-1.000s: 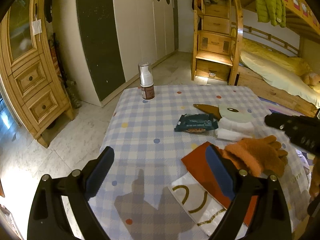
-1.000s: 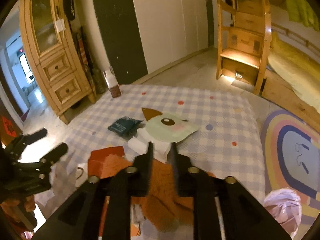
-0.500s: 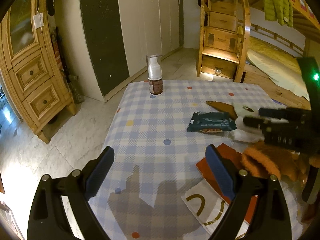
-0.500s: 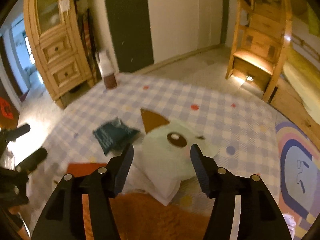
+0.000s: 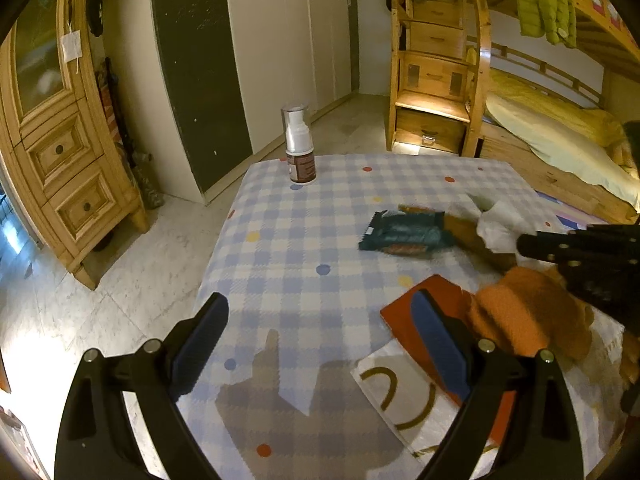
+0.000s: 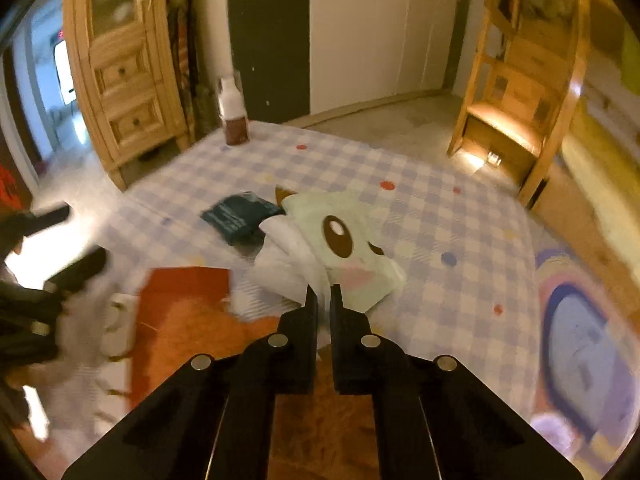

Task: Collect trash
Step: 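Grasp the white cartoon-face cloth with the right gripper and lift it, then grasp the dark green packet with the left gripper while the right holds the cloth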

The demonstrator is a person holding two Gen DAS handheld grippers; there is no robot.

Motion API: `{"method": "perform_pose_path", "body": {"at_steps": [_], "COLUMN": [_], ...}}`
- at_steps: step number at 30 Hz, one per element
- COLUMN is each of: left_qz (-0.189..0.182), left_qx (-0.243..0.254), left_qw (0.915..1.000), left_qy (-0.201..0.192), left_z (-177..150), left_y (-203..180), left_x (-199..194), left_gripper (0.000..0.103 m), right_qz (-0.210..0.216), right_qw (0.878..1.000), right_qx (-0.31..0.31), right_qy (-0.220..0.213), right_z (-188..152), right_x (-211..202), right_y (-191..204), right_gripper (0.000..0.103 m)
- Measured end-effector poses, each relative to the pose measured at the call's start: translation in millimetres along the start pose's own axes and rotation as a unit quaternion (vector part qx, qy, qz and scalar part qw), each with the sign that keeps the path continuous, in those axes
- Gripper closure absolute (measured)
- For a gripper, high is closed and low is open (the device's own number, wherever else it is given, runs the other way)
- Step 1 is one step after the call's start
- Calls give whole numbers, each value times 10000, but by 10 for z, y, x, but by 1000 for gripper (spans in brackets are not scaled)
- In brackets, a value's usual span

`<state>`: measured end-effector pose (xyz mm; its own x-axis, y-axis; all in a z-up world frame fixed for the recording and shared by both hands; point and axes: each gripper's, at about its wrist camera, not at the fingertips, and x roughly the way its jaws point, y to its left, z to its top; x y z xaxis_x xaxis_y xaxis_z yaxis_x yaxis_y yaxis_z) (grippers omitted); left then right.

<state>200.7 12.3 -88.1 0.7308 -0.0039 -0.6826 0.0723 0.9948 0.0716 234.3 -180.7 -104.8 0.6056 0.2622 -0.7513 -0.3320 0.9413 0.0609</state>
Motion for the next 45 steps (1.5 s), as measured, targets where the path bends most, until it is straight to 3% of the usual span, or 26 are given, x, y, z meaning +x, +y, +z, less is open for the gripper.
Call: {"method": "perform_pose_path", "body": {"at_steps": [4, 6, 9, 12, 14, 16, 19, 24, 32, 36, 45], "left_qz": [-55, -76, -155, -260, -339, -403, -532, -669, -630, -611, -775], "left_qx": [12, 34, 91, 201, 245, 265, 254, 257, 240, 163, 332], "left_qw": [10000, 10000, 9998, 9995, 9991, 9987, 9980, 9972, 9977, 9980, 9964], "left_qy": [-10, -22, -29, -10, 75, 167, 235, 233, 99, 67, 61], "left_z": [3, 7, 34, 54, 34, -3, -32, -22, -38, -58, 39], "left_y": [-52, -94, -174, -241, -260, -267, -277, -355, -355, -297, -627], "left_x": [-24, -30, -12, 34, 83, 140, 186, 193, 63, 4, 15], "left_gripper": [13, 13, 14, 21, 34, 39, 45, 45, 45, 45, 45], "right_qz": [368, 518, 373, 139, 79, 59, 108, 357, 576, 173, 157], "right_qw": [9982, 9955, 9932, 9892, 9865, 9850, 9847, 9900, 9890, 9919, 9897], "right_qx": [474, 732, 874, 1004, 1097, 1180, 1261, 1218, 1197, 1150, 1387], "right_qy": [-45, -298, -673, -1057, -1209, -1262, -1202, -610, -648, -517, -328], "right_z": [-73, -82, -45, 5, 26, 33, 38, 15, -185, -349, -547], "right_x": [-196, -329, -449, -578, -616, -639, -663, -527, -545, -551, -483], "right_y": [-67, -126, -186, -268, -303, -350, -427, -433, -386, -376, -466], "right_gripper": [100, 100, 100, 100, 100, 100, 100, 100, 95, 99, 99]}}
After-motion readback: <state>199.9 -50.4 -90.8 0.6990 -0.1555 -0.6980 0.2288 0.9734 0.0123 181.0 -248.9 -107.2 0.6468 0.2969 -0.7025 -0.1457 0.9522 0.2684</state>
